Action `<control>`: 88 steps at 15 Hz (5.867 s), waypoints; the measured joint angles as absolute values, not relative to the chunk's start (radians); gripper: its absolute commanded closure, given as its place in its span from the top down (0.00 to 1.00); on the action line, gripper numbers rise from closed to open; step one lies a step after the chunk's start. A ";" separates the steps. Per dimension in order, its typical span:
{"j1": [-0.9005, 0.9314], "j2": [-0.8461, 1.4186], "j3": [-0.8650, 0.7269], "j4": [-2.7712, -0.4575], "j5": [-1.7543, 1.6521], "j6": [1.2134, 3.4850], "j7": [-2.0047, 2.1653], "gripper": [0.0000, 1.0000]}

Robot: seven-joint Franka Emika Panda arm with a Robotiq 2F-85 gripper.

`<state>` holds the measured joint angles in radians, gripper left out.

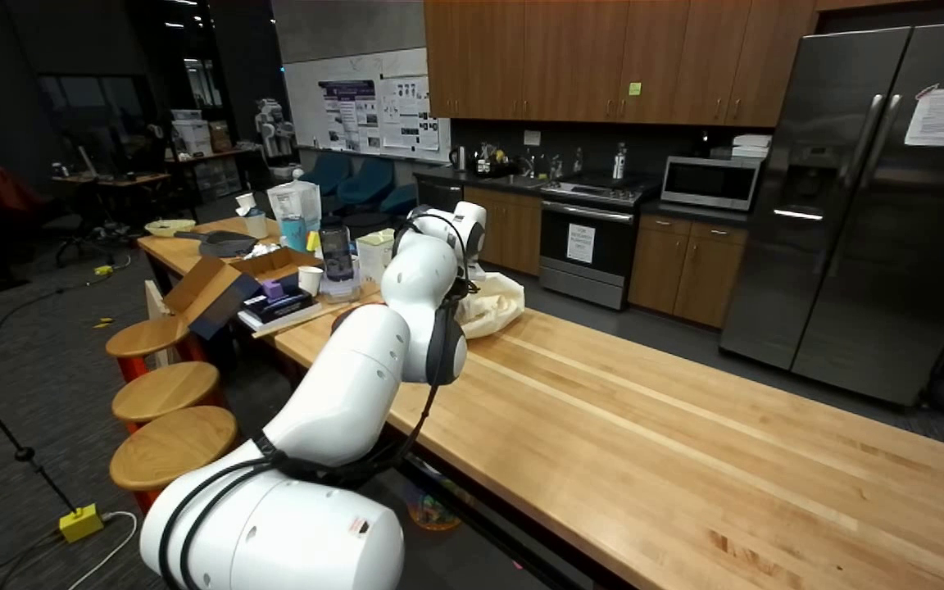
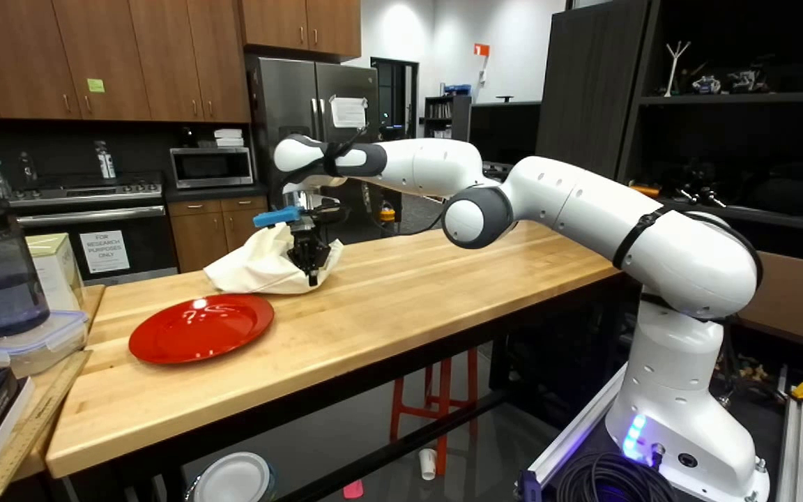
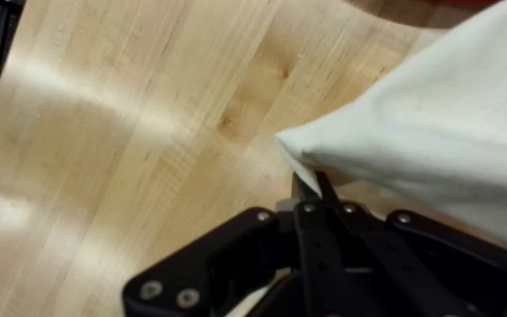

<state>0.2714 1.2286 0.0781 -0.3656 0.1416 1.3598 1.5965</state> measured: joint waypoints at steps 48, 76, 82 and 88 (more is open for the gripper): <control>-0.120 1.145 0.183 -0.354 0.398 1.485 1.607 0.01; -0.556 1.166 0.283 -0.377 0.812 1.510 1.667 0.01; -0.640 1.181 0.275 -0.378 0.828 1.507 1.687 0.01; -0.663 1.196 0.234 -0.379 0.824 1.506 1.762 0.01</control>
<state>-0.6625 1.1965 0.2345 -0.3786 0.8243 1.5059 1.7622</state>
